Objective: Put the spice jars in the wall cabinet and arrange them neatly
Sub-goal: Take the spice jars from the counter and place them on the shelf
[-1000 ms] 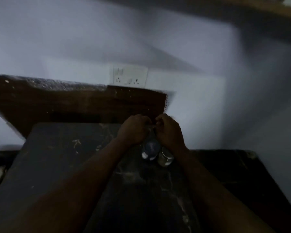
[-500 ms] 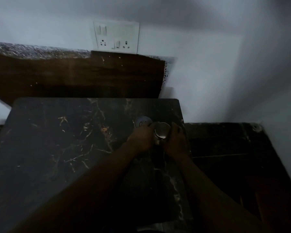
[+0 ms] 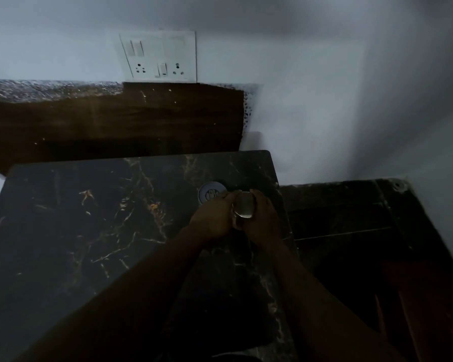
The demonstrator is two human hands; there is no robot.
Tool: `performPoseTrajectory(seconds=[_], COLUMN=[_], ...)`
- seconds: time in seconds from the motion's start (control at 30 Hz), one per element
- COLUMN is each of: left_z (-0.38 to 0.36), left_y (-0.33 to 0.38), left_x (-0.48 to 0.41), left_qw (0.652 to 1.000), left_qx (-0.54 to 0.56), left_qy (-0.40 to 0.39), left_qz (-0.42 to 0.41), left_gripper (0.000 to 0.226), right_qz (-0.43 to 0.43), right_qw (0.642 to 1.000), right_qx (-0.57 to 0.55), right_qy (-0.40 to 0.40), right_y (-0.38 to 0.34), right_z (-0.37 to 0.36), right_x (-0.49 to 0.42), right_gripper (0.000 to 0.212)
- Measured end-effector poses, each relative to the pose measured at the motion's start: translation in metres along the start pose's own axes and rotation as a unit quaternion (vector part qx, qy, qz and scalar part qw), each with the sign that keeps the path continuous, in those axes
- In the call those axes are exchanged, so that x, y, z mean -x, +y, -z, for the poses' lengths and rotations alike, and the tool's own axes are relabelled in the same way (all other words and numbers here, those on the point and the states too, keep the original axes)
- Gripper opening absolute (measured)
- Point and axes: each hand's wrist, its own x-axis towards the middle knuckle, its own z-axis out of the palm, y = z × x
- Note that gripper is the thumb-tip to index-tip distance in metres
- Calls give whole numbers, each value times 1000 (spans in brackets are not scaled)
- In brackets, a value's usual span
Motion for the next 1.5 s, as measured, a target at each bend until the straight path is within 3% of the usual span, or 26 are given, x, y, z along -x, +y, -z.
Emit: performPoseTrajectory(seconds=[0.2,0.37,0.57,0.83,0.97,1.17,1.27,1.4,1.5], left_z=[36,93,174,317,395,498,541,575,583], left_y=[8,21,24,15,25,43,44,37,29], left_x=[25,50,96,175,212,244,241,222,203], left_qw=[992,985,955,882,831,785,779,800,810], left_qx=[43,102,153,150,112,75,61,43,54], left_qy=[70,81,199,401,494,568,591,583,576], left_qz=[-92,-115,-157,-199,-231,-234,-202,-133,-96], left_gripper=[79,98,92,79,77,74,71,77,81], right_qz=[22,85,165,340,421,507,515,477,459], right_qw=[989,969,954,889,837,788,790,835,846], right_qx=[-119,-189,-224,-265,-308,-272,-233,-181,-183], right_qy=[83,136,112,154,163,220,236,207,200], right_y=[-30,-84,-176,-367,-459,-574,-617,-648,-653], right_z=[28,52,68,69,77,108,123,130,124], right_x=[15,23,38,63,75,72,56,26,5], right_gripper=[77,70,67,63,67,70,67,66,55])
